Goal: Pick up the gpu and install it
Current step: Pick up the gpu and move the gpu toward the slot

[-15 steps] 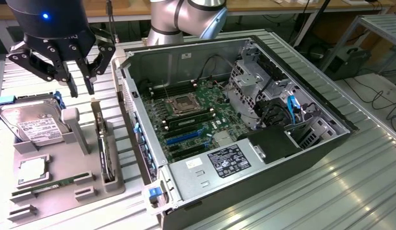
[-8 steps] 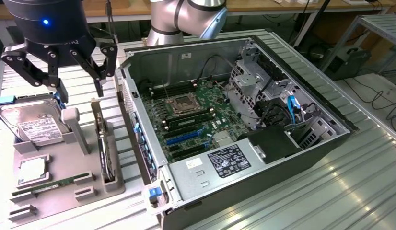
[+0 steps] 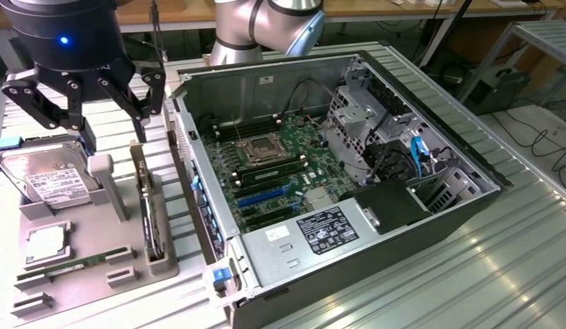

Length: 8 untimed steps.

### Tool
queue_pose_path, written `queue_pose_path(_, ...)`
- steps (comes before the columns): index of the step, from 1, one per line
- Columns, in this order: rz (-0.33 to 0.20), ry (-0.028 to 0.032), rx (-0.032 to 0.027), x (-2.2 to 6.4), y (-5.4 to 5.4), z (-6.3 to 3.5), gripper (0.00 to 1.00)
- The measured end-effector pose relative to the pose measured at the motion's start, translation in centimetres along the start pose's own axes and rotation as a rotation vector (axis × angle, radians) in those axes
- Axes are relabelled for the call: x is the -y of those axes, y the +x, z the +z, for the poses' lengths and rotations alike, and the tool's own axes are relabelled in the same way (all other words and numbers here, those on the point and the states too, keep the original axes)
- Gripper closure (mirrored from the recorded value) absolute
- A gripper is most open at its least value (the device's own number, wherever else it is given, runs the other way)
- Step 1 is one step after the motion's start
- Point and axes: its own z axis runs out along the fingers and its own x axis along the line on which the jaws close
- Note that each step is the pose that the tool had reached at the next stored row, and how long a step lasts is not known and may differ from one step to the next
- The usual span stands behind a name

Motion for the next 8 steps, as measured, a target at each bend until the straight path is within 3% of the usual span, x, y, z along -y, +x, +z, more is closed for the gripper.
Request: queue_pose_path(8,0.0,-0.0001,0.0,0.09,0.1,1.19,0.4)
